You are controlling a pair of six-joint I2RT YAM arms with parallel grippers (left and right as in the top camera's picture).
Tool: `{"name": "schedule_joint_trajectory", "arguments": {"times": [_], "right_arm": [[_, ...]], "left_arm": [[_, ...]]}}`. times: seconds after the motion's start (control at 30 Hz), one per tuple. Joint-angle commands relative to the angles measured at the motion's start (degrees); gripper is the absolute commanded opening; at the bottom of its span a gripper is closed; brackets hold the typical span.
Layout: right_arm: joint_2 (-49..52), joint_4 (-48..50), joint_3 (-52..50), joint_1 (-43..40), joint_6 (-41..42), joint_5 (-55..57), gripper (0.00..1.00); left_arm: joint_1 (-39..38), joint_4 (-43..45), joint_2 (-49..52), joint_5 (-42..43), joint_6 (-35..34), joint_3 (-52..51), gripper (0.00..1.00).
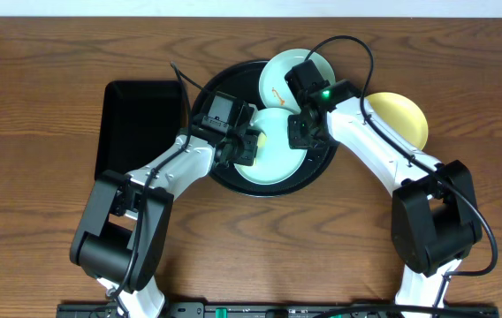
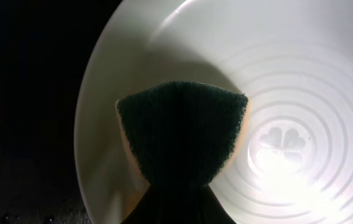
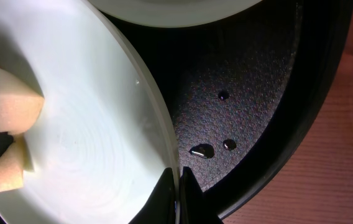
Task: Clean dirty plates on tray and stack at the side
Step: 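Scrub the tilted green plate with the sponge in the left gripper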
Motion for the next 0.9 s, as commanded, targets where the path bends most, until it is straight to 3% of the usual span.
{"name": "schedule_joint_trajectory", "arguments": {"times": [0.0,0.67,0.87], "right_arm": [[0.1,0.0,-0.1,0.6,-0.4,-0.9,0.01],[0.1,0.4,-0.1,1.1,-1.9,-1.1,0.01],[0.1,0.4,-0.1,1.1,-1.9,-1.2,0.01]], "left_arm": [[0.1,0.5,1.9,-2.6,-0.5,-1.0,0.08],[0.1,6.8,2.1,-3.6,-0.5,-1.0,0.08],[0.1,8.3,2.1,-8.0,-0.5,-1.0,0.08]]}}
